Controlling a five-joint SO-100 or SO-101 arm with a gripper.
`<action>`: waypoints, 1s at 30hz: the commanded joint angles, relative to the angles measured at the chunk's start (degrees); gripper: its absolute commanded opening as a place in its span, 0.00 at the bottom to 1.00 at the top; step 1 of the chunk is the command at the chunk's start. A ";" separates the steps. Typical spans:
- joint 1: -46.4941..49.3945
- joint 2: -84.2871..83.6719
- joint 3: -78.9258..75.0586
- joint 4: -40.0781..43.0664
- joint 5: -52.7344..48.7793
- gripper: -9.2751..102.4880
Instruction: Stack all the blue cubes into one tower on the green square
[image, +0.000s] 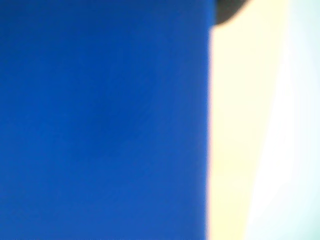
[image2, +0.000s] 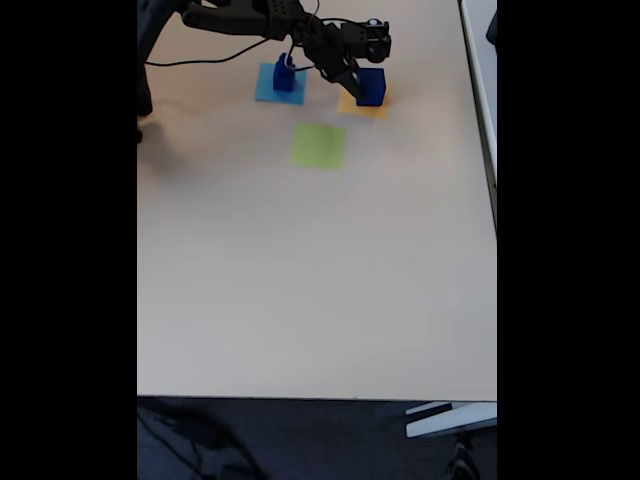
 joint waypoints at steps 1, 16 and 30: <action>1.23 8.79 -0.09 1.41 -2.20 0.18; 6.86 21.97 0.09 18.11 -9.58 0.17; 8.35 35.68 19.78 17.84 -7.47 0.16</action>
